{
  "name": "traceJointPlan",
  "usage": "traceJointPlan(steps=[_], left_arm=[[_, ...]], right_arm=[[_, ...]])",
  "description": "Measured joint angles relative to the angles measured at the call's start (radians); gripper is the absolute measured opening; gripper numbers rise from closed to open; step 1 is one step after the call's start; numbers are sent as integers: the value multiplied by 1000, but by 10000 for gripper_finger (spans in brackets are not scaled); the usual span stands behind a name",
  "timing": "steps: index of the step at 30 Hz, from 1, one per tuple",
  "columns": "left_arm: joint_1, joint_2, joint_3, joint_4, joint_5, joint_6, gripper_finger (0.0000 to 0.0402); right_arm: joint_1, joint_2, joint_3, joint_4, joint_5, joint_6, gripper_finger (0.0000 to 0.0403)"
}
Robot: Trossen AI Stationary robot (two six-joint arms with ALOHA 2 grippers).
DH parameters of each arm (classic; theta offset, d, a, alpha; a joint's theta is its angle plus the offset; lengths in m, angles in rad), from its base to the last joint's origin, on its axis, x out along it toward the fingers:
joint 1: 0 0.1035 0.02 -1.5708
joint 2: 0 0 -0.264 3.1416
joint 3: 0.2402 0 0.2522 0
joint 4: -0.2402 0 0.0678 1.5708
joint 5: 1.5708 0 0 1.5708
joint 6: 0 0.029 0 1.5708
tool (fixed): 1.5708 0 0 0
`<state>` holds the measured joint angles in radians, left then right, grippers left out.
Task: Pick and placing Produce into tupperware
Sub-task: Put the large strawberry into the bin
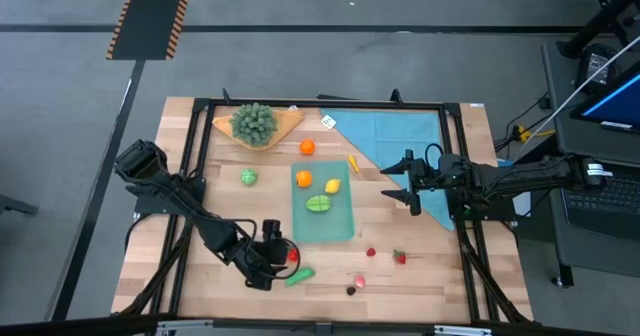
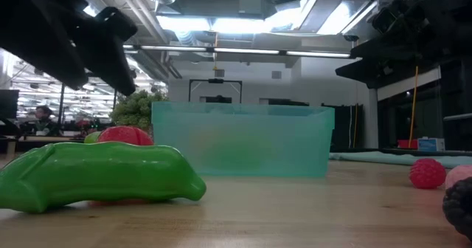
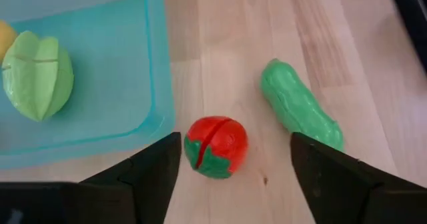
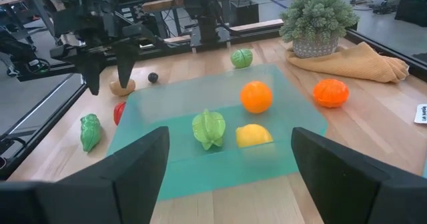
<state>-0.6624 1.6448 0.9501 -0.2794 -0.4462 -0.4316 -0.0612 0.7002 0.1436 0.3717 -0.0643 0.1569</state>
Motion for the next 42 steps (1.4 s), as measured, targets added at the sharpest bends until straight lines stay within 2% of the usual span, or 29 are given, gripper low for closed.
traceJointPlan(steps=[9,20,31,42], left_arm=[[-6,72,0,112,-8,204,271],[10,72,0,110,-9,259,270],[37,133,0,192,17,259,270],[43,135,0,192,19,257,270]], right_arm=[[0,0,0,2,0,19,316],[0,0,0,3,0,23,316],[0,0,0,2,0,23,316],[0,0,0,1,0,23,316]])
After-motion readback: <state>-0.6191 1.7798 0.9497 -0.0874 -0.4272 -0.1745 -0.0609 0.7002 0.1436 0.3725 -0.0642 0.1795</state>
